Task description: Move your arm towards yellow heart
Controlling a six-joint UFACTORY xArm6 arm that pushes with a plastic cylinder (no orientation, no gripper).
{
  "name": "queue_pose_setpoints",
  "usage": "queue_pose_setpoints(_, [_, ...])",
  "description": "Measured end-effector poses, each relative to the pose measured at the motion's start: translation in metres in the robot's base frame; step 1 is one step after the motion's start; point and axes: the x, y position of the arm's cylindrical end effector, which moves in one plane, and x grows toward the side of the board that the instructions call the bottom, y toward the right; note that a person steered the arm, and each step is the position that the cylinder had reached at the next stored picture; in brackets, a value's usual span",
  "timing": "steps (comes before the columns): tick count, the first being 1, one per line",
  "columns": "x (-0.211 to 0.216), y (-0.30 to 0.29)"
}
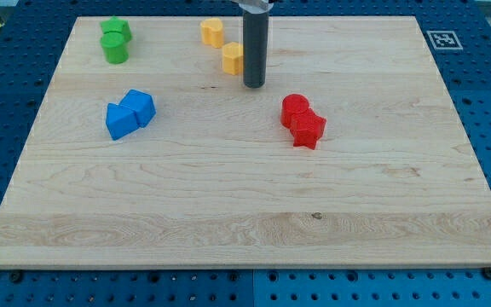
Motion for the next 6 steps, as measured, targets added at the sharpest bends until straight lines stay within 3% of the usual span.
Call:
queue_pose_setpoints(1, [-0.029,-0.048])
queue_pose_setpoints(4, [-0.046,-0.08])
queue_pose_setpoints(6, [-0.087,-0.11])
